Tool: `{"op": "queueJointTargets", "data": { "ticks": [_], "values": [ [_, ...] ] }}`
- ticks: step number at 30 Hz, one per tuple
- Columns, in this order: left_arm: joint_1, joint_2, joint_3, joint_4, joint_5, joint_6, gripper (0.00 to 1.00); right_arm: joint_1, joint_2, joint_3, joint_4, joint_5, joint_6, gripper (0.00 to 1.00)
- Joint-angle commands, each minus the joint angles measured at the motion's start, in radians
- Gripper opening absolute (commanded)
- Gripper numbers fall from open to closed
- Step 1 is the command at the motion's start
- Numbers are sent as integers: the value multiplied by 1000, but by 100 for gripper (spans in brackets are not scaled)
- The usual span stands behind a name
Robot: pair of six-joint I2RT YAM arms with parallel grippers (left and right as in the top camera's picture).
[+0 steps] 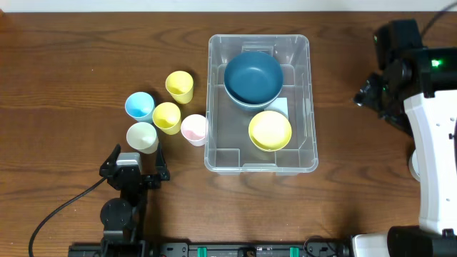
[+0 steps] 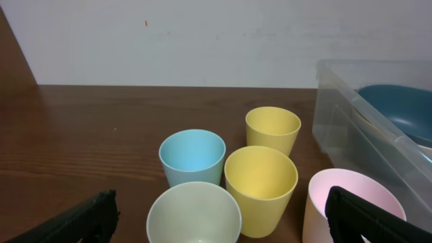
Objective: Pack container
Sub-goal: 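Release the yellow bowl and move the right gripper to the white bowls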
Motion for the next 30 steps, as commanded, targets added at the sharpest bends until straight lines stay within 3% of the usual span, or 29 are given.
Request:
{"op": "queueJointTargets", "data": {
  "ticks": [1,8,14,24,30],
  "values": [
    [3,-1,-22,-32,-1,14,98,-86,-16,-142,71,-39,28,99],
    [3,-1,-22,-32,-1,14,98,-270,-15,-387,346,-287,-87,99],
    [3,-1,-22,-32,-1,14,98,-403,-15,-509,460,-279,-113,99],
    [3,-1,-22,-32,-1,14,98,-484,-14,-550,576,-53,-129,99],
    [3,-1,-22,-32,-1,14,98,-512,-14,-597,671,-63,-224,99]
  ]
}}
